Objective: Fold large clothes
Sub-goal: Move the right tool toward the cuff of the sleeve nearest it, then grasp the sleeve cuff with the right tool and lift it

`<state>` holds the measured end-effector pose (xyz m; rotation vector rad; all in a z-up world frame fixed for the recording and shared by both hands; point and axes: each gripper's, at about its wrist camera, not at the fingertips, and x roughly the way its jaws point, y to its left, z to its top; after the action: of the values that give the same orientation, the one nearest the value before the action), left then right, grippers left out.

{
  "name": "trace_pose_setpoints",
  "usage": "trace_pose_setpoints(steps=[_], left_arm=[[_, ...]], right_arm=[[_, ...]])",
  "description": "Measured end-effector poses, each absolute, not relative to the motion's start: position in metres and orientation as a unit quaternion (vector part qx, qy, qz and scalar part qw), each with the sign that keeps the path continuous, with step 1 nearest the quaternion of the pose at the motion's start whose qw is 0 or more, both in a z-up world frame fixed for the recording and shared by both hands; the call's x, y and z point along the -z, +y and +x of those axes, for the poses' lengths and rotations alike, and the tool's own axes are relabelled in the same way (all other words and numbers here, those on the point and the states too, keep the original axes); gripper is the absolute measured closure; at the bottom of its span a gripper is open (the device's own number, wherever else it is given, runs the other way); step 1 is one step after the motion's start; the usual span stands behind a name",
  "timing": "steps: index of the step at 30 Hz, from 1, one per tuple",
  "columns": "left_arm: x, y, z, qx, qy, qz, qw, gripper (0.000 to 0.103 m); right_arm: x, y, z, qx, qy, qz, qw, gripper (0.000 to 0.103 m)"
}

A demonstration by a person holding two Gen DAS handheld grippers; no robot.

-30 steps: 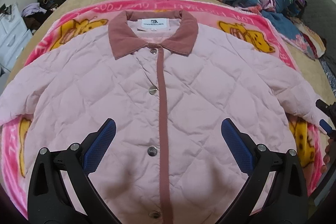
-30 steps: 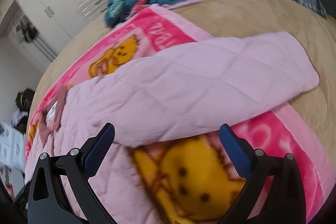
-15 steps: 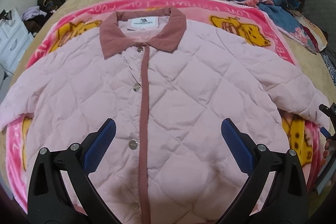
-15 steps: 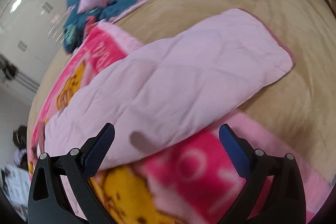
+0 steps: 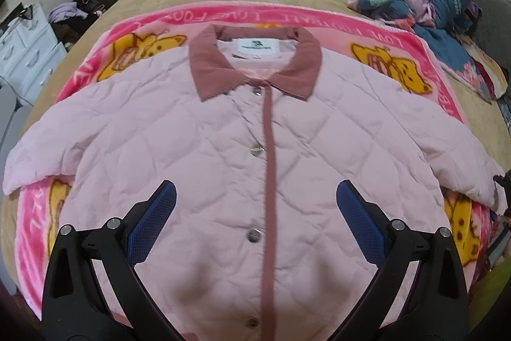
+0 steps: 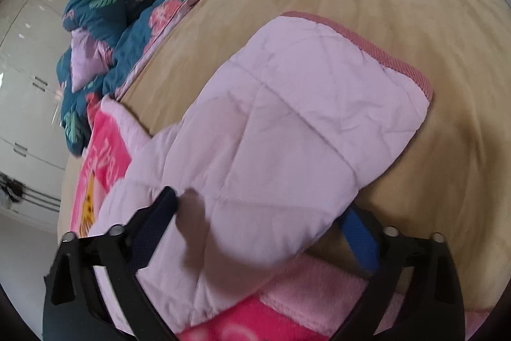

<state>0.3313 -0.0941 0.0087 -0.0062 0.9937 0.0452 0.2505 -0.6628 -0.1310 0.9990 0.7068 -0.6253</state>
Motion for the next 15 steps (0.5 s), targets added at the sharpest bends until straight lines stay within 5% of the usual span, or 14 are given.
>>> trace_pose_setpoints(steps=[1, 3, 6, 15], left_arm=[[-0.01, -0.091, 0.333, -0.023, 0.475, -0.005, 0.879, 0.009], [-0.013, -0.082, 0.335, -0.024, 0.473, -0.012, 0.881, 0.009], [-0.017, -0.07, 0.337, -0.027, 0.473, -0.011, 0.881, 0.009], [-0.03, -0.038, 0.345, -0.032, 0.476, -0.008, 0.879, 0.009]], right_arm=[[0.131, -0.664, 0.251, 0.29, 0.322, 0.462, 0.774, 0.019], [0.128, -0.666, 0.252, 0.284, 0.312, 0.459, 0.782, 0.05], [0.112, -0.664, 0.257, 0.27, 0.298, 0.449, 0.798, 0.066], [0.018, -0.616, 0.29, 0.181, 0.239, 0.381, 0.875, 0.079]])
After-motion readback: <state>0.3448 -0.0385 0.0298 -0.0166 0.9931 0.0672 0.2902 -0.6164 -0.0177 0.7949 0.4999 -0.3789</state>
